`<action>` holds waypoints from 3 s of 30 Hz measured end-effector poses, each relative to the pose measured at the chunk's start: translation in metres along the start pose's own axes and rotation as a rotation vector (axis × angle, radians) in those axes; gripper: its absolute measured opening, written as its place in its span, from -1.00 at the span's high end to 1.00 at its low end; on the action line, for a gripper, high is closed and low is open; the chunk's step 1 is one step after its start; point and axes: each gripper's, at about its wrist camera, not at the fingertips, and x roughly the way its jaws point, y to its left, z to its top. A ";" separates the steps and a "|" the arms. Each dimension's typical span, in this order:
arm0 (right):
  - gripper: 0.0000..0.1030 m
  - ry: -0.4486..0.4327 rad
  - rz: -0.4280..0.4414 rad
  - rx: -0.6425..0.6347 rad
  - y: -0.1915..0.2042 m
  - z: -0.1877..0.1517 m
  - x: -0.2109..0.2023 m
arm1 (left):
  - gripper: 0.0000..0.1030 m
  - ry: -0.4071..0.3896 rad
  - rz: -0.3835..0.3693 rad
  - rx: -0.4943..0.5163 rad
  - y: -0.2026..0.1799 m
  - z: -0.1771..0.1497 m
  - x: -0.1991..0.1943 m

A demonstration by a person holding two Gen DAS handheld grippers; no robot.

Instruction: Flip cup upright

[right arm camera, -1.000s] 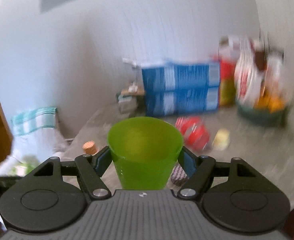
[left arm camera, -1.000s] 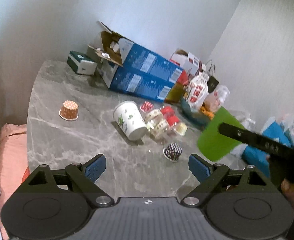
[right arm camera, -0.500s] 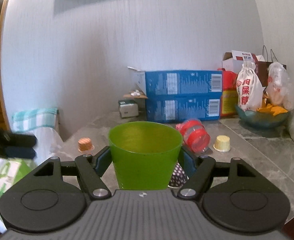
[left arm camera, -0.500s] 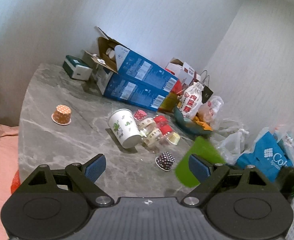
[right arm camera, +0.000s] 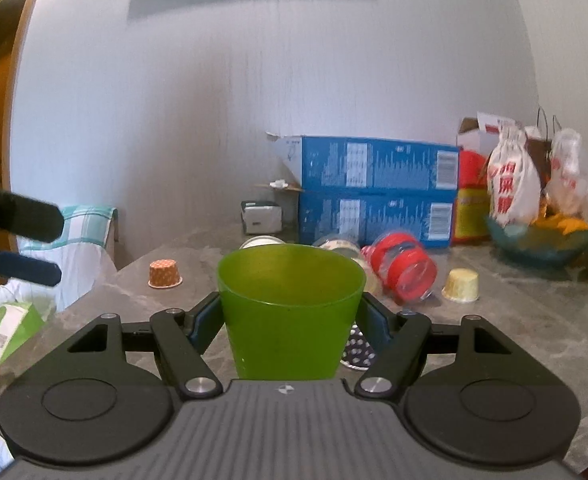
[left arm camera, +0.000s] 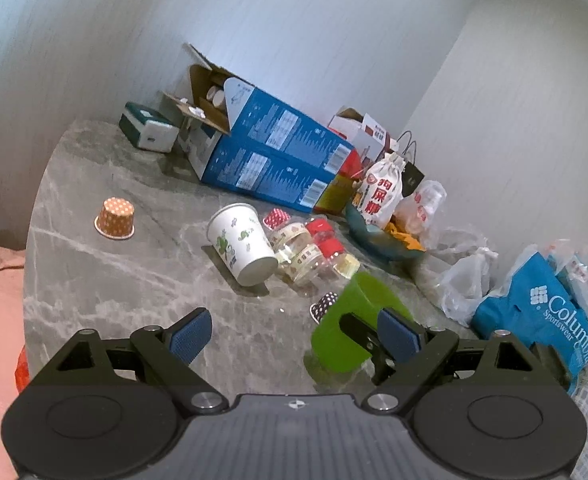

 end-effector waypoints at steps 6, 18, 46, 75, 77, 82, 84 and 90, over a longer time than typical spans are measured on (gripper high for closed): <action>-0.41 0.015 -0.001 -0.010 0.006 0.003 0.012 | -0.79 -0.006 0.008 -0.009 0.004 0.000 -0.001; -0.41 0.062 0.028 0.015 0.010 0.001 0.030 | -0.79 0.005 0.014 -0.022 0.011 -0.002 0.000; -0.97 0.138 0.053 0.100 -0.002 -0.002 -0.003 | -0.97 -0.022 0.180 0.134 -0.009 -0.004 -0.002; -0.98 0.305 -0.124 0.217 -0.039 0.080 -0.082 | -0.97 0.100 0.241 0.356 -0.090 0.028 -0.011; -0.98 0.302 -0.123 0.225 -0.040 0.079 -0.083 | -0.97 0.100 0.243 0.356 -0.091 0.028 -0.010; -0.98 0.301 -0.118 0.241 -0.043 0.079 -0.083 | -0.97 0.111 0.248 0.347 -0.090 0.028 -0.007; -0.98 0.305 -0.119 0.241 -0.043 0.078 -0.082 | -0.97 0.112 0.250 0.343 -0.089 0.028 -0.006; -0.98 0.316 -0.113 0.252 -0.044 0.075 -0.079 | -0.97 0.108 0.253 0.344 -0.087 0.029 -0.005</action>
